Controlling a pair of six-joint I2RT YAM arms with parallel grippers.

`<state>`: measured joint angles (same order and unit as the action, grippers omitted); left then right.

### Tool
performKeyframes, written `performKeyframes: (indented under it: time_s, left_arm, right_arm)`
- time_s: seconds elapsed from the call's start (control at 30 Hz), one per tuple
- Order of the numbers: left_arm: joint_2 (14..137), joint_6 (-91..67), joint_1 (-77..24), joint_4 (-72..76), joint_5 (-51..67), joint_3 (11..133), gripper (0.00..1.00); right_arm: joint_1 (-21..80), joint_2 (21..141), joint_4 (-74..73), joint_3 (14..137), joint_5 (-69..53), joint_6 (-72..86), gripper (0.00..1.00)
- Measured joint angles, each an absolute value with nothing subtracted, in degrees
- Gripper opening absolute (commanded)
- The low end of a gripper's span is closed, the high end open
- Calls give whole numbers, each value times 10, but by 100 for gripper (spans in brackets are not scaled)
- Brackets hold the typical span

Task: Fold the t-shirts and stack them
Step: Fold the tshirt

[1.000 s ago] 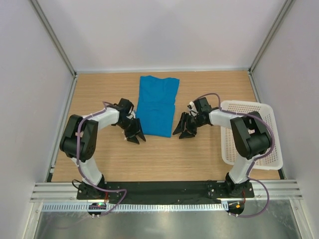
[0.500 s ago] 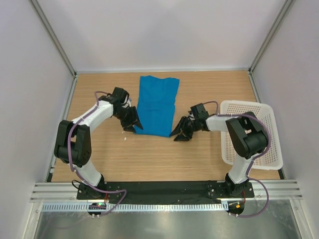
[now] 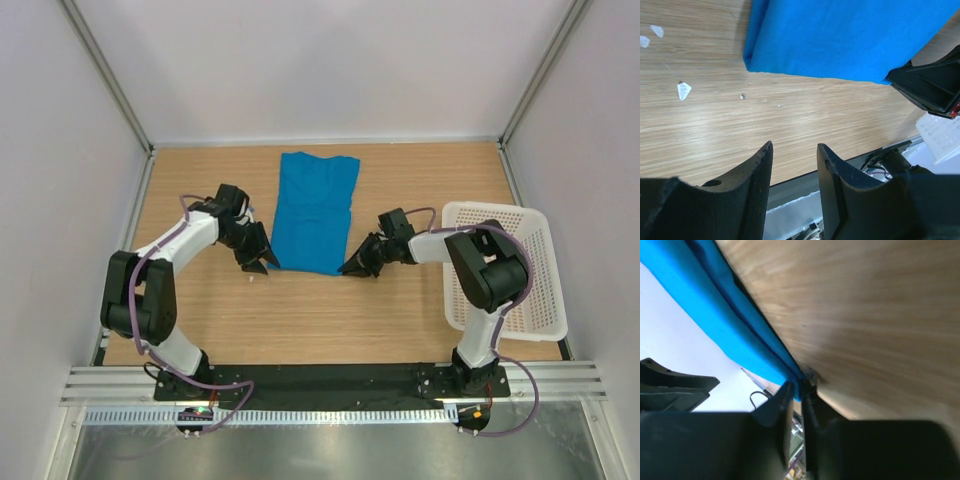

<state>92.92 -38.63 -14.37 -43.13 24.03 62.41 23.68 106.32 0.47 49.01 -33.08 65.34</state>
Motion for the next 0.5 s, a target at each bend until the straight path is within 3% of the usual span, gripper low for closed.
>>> performKeyframes:
  time_s: [0.1, 0.2, 0.5]
  left_arm:
    - [929, -387, -133, -431, 240, 618, 44]
    - [929, -388, -125, -429, 241, 603, 56]
    - [976, -420, -120, -375, 273, 564, 56]
  right_arm:
    - [237, 1068, 7, 493, -322, 656, 1]
    - [237, 1067, 2, 494, -320, 649, 1]
    - [233, 1030, -58, 489, -285, 581, 1]
